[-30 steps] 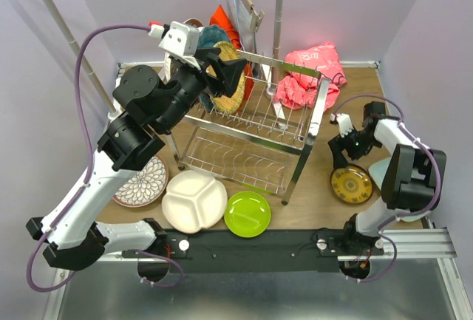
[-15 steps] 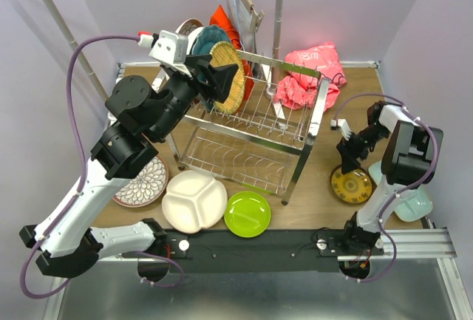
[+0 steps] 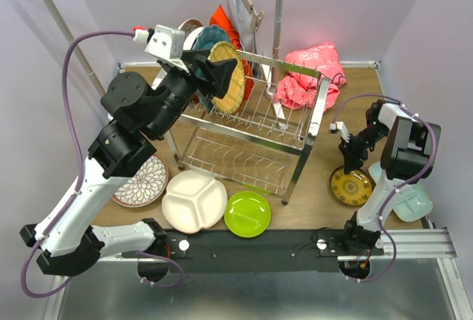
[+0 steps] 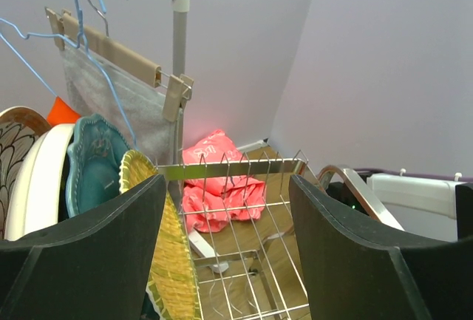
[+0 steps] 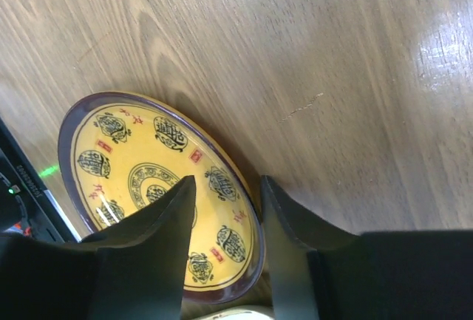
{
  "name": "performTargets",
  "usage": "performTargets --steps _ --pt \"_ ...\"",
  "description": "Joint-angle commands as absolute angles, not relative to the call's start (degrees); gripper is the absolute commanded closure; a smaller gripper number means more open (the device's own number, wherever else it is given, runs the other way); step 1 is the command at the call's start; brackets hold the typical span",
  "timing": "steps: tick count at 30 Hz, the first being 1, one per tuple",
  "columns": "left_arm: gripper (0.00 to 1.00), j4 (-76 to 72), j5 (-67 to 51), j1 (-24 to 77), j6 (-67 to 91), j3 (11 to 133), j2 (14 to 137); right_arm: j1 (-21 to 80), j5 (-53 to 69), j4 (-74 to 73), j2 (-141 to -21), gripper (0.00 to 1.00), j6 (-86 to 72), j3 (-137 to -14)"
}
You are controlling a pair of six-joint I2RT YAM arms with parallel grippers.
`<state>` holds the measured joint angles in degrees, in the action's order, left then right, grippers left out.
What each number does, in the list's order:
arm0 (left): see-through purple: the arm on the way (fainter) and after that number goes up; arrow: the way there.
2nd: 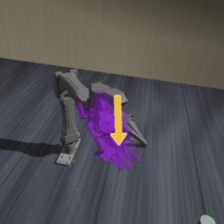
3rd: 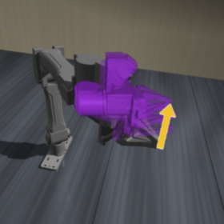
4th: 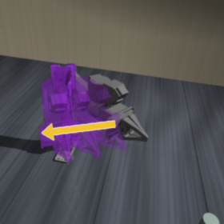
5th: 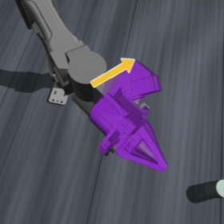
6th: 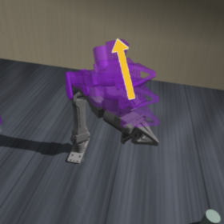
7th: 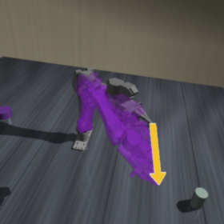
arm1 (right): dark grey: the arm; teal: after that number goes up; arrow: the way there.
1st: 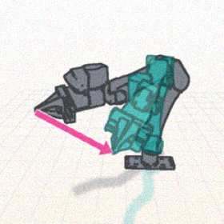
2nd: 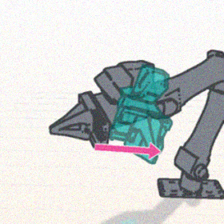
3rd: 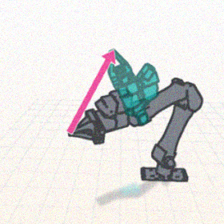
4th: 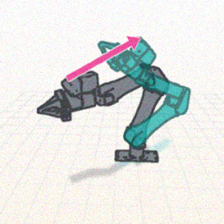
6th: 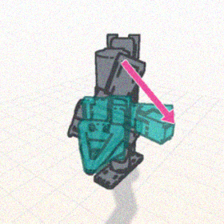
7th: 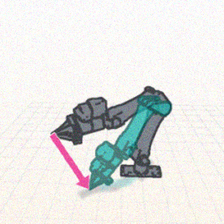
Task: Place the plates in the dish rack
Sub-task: Grab a plate with the right arm
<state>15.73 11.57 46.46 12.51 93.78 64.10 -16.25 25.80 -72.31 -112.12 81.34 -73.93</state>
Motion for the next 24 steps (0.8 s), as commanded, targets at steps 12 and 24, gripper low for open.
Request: performTargets --steps 12,24 --pt "0.23 16.6 12.1 46.1 13.8 97.5 65.7 -18.8 28.4 -64.3 -110.0 0.99 84.7 -70.2" --pt "0.23 16.3 11.7 46.1 12.7 100.3 66.1 -20.3 37.5 -67.7 -95.5 0.99 79.9 -73.0"
